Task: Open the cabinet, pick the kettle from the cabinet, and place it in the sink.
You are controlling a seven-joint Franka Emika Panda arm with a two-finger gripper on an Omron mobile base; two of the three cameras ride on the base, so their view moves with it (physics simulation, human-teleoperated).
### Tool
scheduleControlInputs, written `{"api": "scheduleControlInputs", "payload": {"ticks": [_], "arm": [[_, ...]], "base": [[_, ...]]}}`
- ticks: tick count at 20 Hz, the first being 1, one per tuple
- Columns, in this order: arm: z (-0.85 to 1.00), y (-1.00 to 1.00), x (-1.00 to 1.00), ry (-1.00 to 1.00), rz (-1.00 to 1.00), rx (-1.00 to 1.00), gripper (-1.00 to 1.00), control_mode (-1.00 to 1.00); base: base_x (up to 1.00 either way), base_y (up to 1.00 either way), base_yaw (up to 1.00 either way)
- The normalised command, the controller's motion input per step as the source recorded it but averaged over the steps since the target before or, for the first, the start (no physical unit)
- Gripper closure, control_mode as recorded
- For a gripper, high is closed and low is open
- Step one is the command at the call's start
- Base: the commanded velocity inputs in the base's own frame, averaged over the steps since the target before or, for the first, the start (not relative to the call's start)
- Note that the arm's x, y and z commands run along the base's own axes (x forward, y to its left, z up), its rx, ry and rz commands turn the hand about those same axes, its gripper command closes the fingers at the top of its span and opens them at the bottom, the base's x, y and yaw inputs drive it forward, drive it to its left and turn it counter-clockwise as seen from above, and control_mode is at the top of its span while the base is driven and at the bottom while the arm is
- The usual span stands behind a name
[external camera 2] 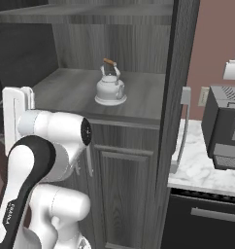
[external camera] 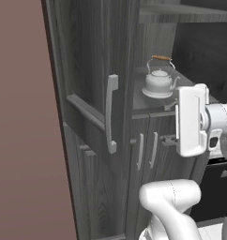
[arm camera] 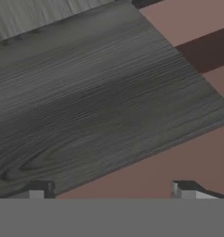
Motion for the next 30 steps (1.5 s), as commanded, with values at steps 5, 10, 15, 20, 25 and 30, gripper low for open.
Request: {"api": "scheduleControlInputs", "payload": {"ticks": [5, 10, 15, 20, 25, 30], "arm": [[-0.07, 0.37, 0.1, -0.02, 0.03, 0.01, -1.0, -1.0], [-0.07, 0.36, 0.05, 0.0, 0.03, 0.0, -1.0, -1.0], [-0.02, 0.35, 0.0, 0.0, 0.05, 0.0, -1.0, -1.0], [0.0, 0.31, 0.0, 0.0, 0.05, 0.02, -1.0, -1.0], [-0.03, 0.34, 0.0, 0.0, 0.04, 0.01, -1.0, -1.0], [-0.06, 0.36, 0.0, 0.0, 0.04, 0.0, -1.0, -1.0]], "base": [[0.0, 0.0, 0.0], [0.0, 0.0, 0.0], [0.0, 0.0, 0.0], [0.0, 0.0, 0.0], [0.0, 0.0, 0.0], [0.0, 0.0, 0.0]]}}
